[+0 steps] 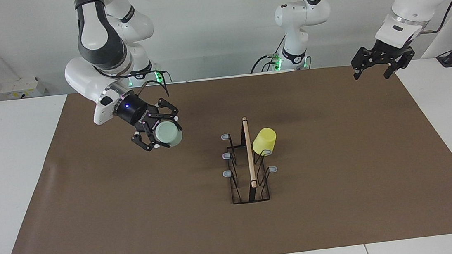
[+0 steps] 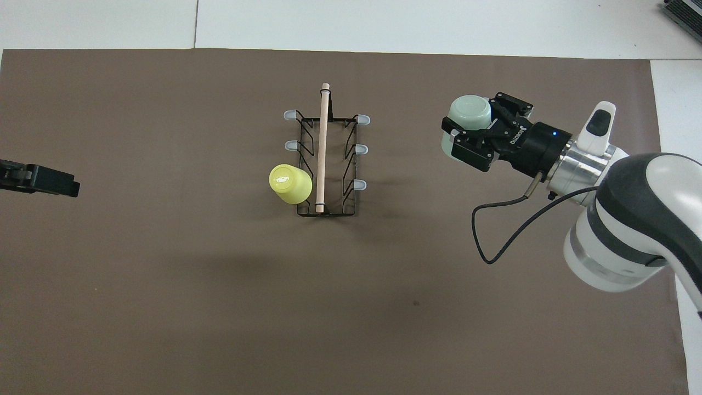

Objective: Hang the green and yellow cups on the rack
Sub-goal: 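Carry the green cup with the right gripper toward the rack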

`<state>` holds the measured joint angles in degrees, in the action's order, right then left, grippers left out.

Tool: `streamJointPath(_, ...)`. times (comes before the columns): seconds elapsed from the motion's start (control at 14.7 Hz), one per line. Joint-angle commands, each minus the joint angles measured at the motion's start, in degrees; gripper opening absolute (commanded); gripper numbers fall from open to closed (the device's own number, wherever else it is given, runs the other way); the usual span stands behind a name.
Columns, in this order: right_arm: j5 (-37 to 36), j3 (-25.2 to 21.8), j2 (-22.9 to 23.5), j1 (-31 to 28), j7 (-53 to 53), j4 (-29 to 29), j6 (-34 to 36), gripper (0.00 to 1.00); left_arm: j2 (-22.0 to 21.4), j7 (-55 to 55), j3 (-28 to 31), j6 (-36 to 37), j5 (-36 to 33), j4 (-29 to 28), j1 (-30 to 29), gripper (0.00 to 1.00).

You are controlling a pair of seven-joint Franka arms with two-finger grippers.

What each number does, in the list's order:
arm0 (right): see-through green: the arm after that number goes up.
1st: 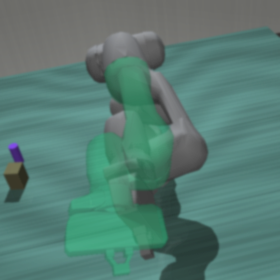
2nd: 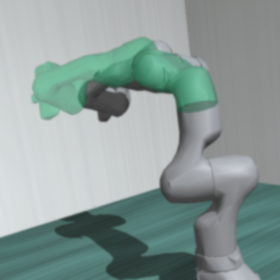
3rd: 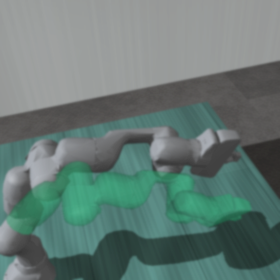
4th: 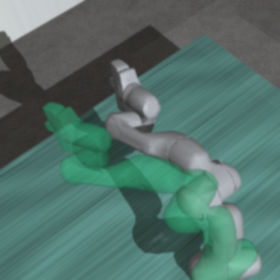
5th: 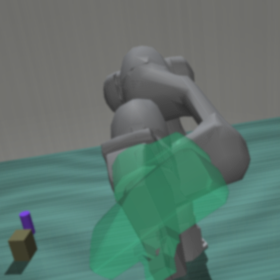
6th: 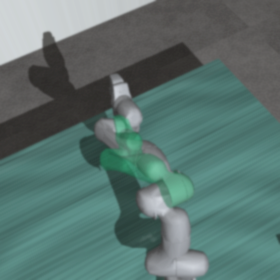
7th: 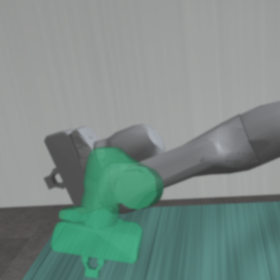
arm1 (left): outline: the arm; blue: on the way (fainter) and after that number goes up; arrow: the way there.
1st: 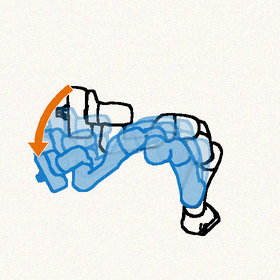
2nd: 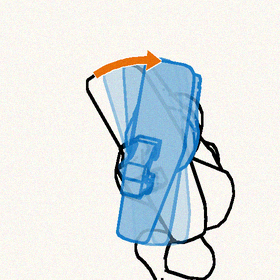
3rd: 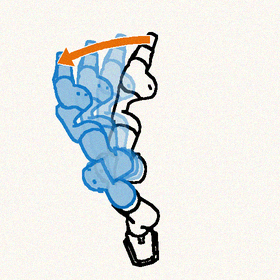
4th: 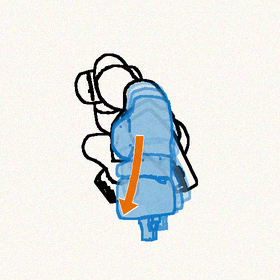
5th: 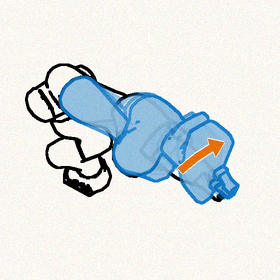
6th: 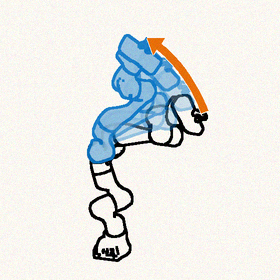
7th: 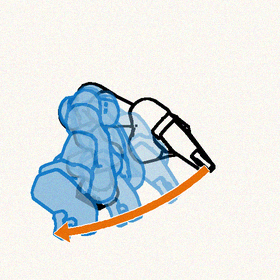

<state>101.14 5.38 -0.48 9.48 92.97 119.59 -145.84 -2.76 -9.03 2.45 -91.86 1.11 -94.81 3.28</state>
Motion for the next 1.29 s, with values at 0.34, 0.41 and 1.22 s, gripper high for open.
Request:
streamJointPath(0.34, 10.4, 0.2, -2.0, 4.8, 7.2, 2.5, -5.0, 0.52, -1.2, -0.1, 0.2, 0.2, -0.4, -1.3, 0.2, 1.00)
streamJointPath(0.41, 12.2, 0.2, -1.9, 5.2, 8.0, 2.5, -5.0, 0.52, -1.2, -0.1, 0.3, 0.2, -0.4, -1.3, 0.2, 1.00)
streamJointPath(1.22, 28.6, 0.2, 0.2, 9.6, 21.2, 2.8, -6.7, 0.52, -1.3, -0.1, 0.3, 0.2, -0.4, -1.3, 0.2, 1.00)
